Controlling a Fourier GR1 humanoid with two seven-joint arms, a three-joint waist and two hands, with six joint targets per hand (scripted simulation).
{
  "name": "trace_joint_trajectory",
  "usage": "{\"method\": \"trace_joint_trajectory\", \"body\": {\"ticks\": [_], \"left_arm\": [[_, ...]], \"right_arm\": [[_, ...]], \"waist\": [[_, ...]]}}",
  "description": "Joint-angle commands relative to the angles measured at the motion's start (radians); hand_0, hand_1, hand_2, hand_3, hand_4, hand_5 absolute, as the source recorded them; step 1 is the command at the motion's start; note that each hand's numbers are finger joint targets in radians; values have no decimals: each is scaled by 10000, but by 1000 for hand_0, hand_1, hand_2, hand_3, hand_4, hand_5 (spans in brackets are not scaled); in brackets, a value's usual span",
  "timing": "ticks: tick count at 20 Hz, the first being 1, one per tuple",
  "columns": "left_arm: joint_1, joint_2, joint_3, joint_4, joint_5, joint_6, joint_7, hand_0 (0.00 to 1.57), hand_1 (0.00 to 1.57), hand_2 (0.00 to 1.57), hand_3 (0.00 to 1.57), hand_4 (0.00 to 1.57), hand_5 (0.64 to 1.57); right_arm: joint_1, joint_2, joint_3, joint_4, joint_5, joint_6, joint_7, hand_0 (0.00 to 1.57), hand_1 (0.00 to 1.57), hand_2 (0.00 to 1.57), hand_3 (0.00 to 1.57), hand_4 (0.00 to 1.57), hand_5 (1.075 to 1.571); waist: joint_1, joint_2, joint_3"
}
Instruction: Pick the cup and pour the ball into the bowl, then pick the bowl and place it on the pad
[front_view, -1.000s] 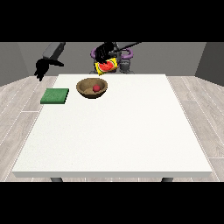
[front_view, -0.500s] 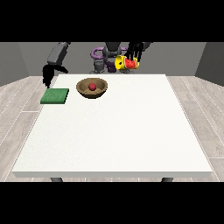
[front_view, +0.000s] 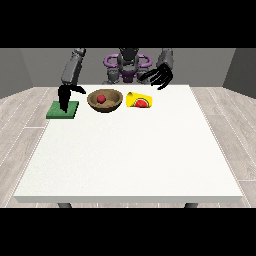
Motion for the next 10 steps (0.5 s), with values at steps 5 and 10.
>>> {"method": "trace_joint_trajectory", "body": {"ticks": [5, 10], "left_arm": [[896, -19, 1780, 1189, 3370, -689, -2508, 0, 0, 0, 0, 0, 1518], [1402, -60, 1781, 1949, 3460, -869, -2504, 0, 0, 0, 0, 0, 1527]], "right_arm": [[42, 1042, 952, -1074, 388, -452, 671, 0, 0, 0, 0, 294, 1553], [686, 1638, 1599, -1320, 681, -808, 1543, 0, 0, 0, 0, 0, 1545]], "waist": [[-1064, 123, 27], [-1480, -1229, 41]]}}
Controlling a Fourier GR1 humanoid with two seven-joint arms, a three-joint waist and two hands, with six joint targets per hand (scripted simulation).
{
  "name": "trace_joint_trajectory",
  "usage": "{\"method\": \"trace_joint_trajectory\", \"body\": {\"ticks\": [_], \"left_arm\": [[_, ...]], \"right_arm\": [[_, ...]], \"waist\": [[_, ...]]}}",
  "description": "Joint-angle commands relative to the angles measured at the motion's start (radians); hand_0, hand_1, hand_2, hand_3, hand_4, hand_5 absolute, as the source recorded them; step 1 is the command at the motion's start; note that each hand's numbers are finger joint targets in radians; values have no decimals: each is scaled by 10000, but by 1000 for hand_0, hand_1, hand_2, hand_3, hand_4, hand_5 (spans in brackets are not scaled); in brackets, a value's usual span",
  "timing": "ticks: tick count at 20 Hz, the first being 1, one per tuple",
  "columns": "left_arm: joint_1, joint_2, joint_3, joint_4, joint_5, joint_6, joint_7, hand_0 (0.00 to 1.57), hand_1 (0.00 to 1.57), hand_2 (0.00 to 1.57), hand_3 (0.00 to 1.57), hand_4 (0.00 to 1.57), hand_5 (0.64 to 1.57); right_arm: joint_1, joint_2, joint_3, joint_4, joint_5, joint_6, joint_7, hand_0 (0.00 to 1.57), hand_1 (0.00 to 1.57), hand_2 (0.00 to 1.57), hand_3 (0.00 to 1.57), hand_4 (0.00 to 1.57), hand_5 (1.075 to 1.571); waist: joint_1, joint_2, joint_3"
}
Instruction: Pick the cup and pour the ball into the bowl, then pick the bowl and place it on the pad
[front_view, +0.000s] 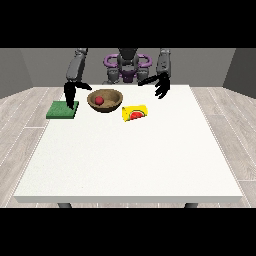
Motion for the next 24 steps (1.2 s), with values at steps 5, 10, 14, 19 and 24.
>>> {"method": "trace_joint_trajectory", "body": {"ticks": [5, 10, 14, 19, 24], "left_arm": [[-420, 391, 343, 372, 621, -342, -116, 0, 0, 0, 0, 0, 1537], [-229, 81, -309, -504, 502, -623, -52, 0, 0, 0, 0, 0, 1554], [-496, 13, -605, -894, 368, -792, 333, 0, 0, 0, 0, 0, 1557], [-945, 84, -671, -1067, 375, -1012, 904, 0, 0, 0, 0, 0, 1559], [-585, 271, -368, -855, 749, -1255, 716, 0, 0, 0, 0, 0, 1563]], "right_arm": [[424, 414, 239, 379, 65, -19, -373, 0, 0, 0, 0, 93, 1540], [286, 246, -141, 1579, 24, 100, -1491, 0, 0, 0, 0, 258, 1549], [450, 609, -317, 1532, -15, -448, -1976, 0, 0, 0, 0, 133, 1531], [635, 1086, -346, 1020, -317, -616, -1301, 0, 0, 0, 0, 227, 1532], [849, 1229, -409, 445, -553, -419, -1167, 0, 0, 0, 0, 357, 1545]], "waist": [[-146, -175, 18], [736, 391, 23], [1186, 783, 28], [1511, 394, 24], [1434, 300, 14]]}}
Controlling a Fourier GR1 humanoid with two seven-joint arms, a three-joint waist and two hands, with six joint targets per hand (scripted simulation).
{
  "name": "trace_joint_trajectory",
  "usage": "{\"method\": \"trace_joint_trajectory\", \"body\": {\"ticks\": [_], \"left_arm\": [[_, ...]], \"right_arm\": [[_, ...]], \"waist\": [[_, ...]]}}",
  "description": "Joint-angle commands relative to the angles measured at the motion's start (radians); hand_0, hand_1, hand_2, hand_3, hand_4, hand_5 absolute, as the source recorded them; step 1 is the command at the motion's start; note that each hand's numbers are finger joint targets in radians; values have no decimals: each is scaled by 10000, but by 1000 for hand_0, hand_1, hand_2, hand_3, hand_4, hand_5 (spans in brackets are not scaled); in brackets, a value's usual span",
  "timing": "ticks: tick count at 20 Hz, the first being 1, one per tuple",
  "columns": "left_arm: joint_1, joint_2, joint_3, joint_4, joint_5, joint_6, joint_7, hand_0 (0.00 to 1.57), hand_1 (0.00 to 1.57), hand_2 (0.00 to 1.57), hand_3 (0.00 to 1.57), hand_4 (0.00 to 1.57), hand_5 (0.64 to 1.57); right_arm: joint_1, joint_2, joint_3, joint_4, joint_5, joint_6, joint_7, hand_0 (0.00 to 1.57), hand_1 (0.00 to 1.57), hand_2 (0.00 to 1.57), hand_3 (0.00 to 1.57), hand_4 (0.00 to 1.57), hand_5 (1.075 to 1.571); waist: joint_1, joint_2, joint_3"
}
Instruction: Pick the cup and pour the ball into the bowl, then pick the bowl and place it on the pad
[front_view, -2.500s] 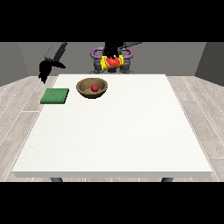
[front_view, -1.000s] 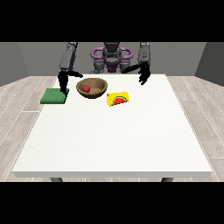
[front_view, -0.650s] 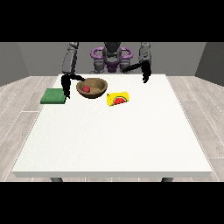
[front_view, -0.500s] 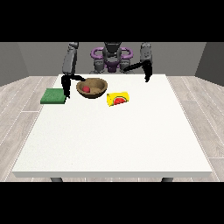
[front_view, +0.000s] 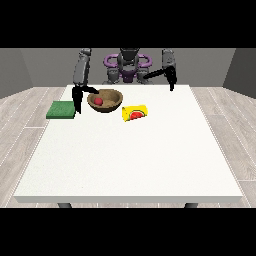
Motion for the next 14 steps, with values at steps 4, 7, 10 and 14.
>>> {"method": "trace_joint_trajectory", "body": {"ticks": [4, 7, 10, 14], "left_arm": [[611, 126, 111, 242, 112, -149, 209, 0, 0, 0, 0, 0, 1564], [196, 315, 91, -379, 243, -471, 659, 0, 0, 0, 0, 0, 1565], [320, 460, 226, -217, 347, -538, 118, 0, 0, 0, 0, 0, 1567], [578, 638, 288, -45, 499, -873, 56, 0, 0, 0, 0, 0, 1568]], "right_arm": [[-730, 1086, 324, 294, -129, -960, 1454, 0, 0, 0, 0, 384, 1552], [-1143, 998, 82, 1155, -145, -1190, 891, 0, 0, 0, 0, 354, 1546], [-517, 438, 500, 1285, 609, -1873, 2031, 1570, 1570, 1571, 823, 656, 1570], [-344, 604, 714, 1051, 918, -2676, 2554, 1571, 1571, 1571, 1571, 1053, 1550]], "waist": [[-73, -852, 411], [210, -307, 417], [381, -91, 403], [438, -524, 392]]}}
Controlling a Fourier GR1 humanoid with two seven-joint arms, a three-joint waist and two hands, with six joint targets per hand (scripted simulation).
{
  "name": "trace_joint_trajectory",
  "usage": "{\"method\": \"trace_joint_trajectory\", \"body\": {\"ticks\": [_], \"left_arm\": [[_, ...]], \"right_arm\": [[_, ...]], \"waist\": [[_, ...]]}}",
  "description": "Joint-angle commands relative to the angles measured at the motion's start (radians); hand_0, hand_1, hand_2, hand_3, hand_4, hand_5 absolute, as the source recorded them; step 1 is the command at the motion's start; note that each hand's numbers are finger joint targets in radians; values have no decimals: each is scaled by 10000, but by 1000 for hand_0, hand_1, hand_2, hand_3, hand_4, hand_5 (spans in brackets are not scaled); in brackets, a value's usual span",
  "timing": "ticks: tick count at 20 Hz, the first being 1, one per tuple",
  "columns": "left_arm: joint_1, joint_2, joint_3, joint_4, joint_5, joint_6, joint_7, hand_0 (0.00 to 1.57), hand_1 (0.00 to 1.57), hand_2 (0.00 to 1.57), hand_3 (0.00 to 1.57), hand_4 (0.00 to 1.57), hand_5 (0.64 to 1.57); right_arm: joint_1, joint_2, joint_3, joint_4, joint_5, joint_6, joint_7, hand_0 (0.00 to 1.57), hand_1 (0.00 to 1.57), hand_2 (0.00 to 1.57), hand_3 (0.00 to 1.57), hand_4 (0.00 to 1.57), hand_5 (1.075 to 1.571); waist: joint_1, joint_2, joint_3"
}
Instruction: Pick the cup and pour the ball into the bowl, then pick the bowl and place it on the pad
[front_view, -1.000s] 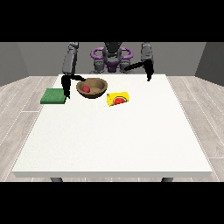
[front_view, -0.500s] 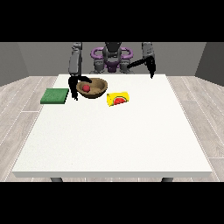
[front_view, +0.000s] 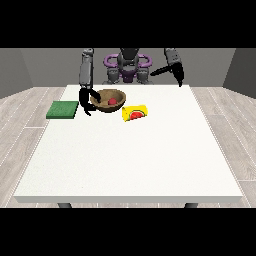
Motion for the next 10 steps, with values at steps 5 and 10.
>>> {"method": "trace_joint_trajectory", "body": {"ticks": [5, 10], "left_arm": [[97, 155, 489, 339, 347, 16, 199, 0, 0, 0, 0, 0, 1570], [1075, 804, 1340, 1596, 565, 227, -923, 0, 0, 0, 0, 0, 1570]], "right_arm": [[-360, 1, 680, 336, 763, -1210, 2349, 1571, 1571, 1571, 1571, 1023, 1555], [-777, 211, 1537, -755, 1109, -1206, 4361, 1571, 1571, 1571, 1571, 1030, 1558]], "waist": [[-451, -553, 301], [-1674, -1346, 296]]}}
